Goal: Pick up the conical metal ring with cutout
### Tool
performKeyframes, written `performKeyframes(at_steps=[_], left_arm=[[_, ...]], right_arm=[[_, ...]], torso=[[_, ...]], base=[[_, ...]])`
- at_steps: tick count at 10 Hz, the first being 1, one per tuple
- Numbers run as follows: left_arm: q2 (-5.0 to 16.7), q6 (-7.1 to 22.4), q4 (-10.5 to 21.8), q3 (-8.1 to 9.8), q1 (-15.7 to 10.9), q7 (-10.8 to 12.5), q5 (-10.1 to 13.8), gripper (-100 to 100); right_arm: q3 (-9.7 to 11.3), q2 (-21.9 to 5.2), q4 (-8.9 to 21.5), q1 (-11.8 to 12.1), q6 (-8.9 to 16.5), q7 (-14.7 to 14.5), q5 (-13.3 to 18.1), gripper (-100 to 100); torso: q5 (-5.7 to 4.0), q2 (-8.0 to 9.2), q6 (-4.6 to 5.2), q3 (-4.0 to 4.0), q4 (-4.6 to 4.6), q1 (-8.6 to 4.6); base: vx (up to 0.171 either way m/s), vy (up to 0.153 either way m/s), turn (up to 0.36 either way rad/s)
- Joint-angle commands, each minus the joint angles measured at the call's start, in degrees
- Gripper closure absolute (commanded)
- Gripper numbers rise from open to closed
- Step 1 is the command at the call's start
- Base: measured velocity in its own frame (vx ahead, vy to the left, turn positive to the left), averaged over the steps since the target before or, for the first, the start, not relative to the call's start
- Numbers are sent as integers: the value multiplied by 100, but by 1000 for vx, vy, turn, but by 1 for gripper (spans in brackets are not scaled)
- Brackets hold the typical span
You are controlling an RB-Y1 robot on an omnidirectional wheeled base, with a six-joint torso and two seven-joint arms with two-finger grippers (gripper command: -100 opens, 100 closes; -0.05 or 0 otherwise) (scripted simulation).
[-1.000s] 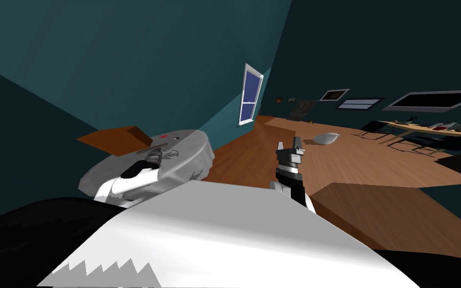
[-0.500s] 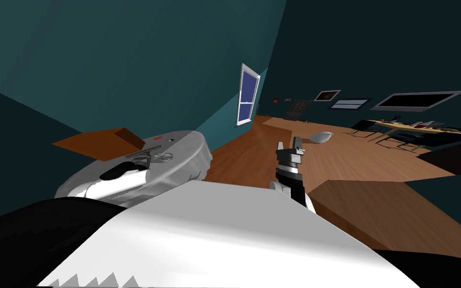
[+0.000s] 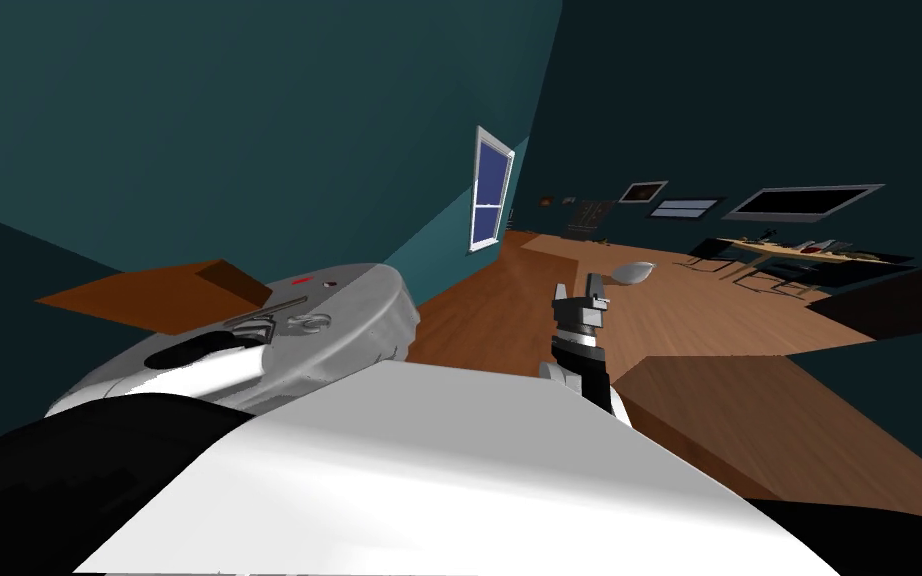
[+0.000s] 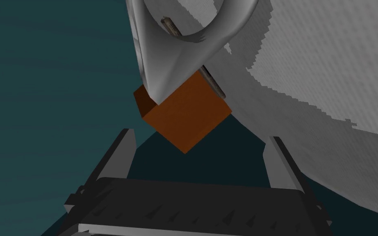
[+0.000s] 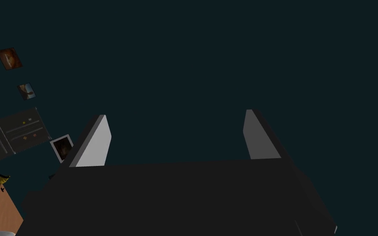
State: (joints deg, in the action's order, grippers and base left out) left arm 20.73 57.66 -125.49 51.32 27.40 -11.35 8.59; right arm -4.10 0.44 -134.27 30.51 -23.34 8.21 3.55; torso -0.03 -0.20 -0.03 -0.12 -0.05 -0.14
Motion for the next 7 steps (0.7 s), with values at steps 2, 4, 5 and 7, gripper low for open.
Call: performKeyframes(at_steps=[2, 4, 5, 7], left_arm=[[48, 336, -55, 103, 26, -16, 41, -100], [124, 638, -32, 296, 90, -56, 123, -100], [196, 802, -7, 485, 152, -96, 206, -100], [264, 1111, 19, 670, 213, -135, 287, -100]], right_arm=[[0, 0, 0, 0, 0, 0, 0, 0], [0, 0, 0, 0, 0, 0, 0, 0], [0, 0, 0, 0, 0, 0, 0, 0], [0, 0, 0, 0, 0, 0, 0, 0]], torso=[[0, 2, 0, 1, 0, 3], [1, 7, 0, 4, 2, 3], [1, 5, -1, 3, 1, 5], [1, -3, 0, -2, -1, 2]], base=[[35, -18, -13], [43, -25, -53], [68, -32, -66], [72, -35, -55]])
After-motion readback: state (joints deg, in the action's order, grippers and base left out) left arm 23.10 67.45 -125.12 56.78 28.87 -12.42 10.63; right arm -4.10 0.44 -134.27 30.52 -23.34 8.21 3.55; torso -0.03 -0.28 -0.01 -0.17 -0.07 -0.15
